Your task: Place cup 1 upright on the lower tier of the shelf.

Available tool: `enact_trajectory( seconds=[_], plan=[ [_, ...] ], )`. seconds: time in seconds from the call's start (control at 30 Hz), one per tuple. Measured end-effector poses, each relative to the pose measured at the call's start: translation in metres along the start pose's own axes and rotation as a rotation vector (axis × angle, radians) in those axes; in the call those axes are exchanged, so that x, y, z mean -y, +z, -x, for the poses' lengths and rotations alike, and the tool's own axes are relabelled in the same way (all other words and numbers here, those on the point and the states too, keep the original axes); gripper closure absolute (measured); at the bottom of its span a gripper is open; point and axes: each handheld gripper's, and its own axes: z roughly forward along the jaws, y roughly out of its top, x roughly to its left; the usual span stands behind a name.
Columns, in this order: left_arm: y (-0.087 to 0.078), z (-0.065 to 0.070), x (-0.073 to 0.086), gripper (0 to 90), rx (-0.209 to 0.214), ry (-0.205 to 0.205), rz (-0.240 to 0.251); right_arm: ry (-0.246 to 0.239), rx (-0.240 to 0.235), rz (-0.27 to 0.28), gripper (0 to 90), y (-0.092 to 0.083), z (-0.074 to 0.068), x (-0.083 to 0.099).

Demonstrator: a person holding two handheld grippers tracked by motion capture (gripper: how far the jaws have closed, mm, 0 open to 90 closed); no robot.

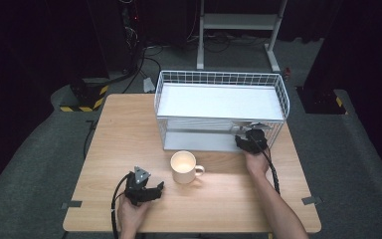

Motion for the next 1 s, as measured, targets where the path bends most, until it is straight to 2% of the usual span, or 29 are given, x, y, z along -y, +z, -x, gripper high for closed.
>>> enact_trajectory(
  seconds=[0.27, 0.37, 0.5, 0.73, 0.9, 0.93, 1.0],
  plan=[
    [0.000, 0.000, 0.000, 20.0, 0.000, 0.000, 0.000, -0.005, -0.003, 0.004, 47.6, 0.000, 0.002, 0.001],
    [0.000, 0.000, 0.000, 20.0, -0.003, 0.001, 0.001, 0.001, -0.023, -0.001, 45.6, -0.003, 0.002, 0.001],
    [0.000, -0.001, 0.000, 20.2, -0.001, 0.002, -0.001, -0.035, -0.029, 0.003, 43.7, -0.008, -0.002, 0.002],
    [0.000, 0.000, 0.000, 20.2, -0.004, 0.001, 0.001, -0.061, -0.033, 0.009, 41.9, -0.015, -0.004, 0.008],
    [0.000, 0.000, 0.000, 20.1, -0.004, 0.001, 0.001, -0.027, -0.041, 0.025, 41.5, -0.029, -0.002, 0.016],
    [0.000, 0.000, 0.000, 20.1, -0.004, 0.001, 0.001, -0.037, -0.048, 0.036, 41.2, -0.032, 0.000, 0.017],
    [0.000, 0.000, 0.000, 20.1, -0.004, 0.001, 0.001, -0.028, -0.050, 0.047, 40.7, -0.037, 0.001, 0.019]
  ],
)
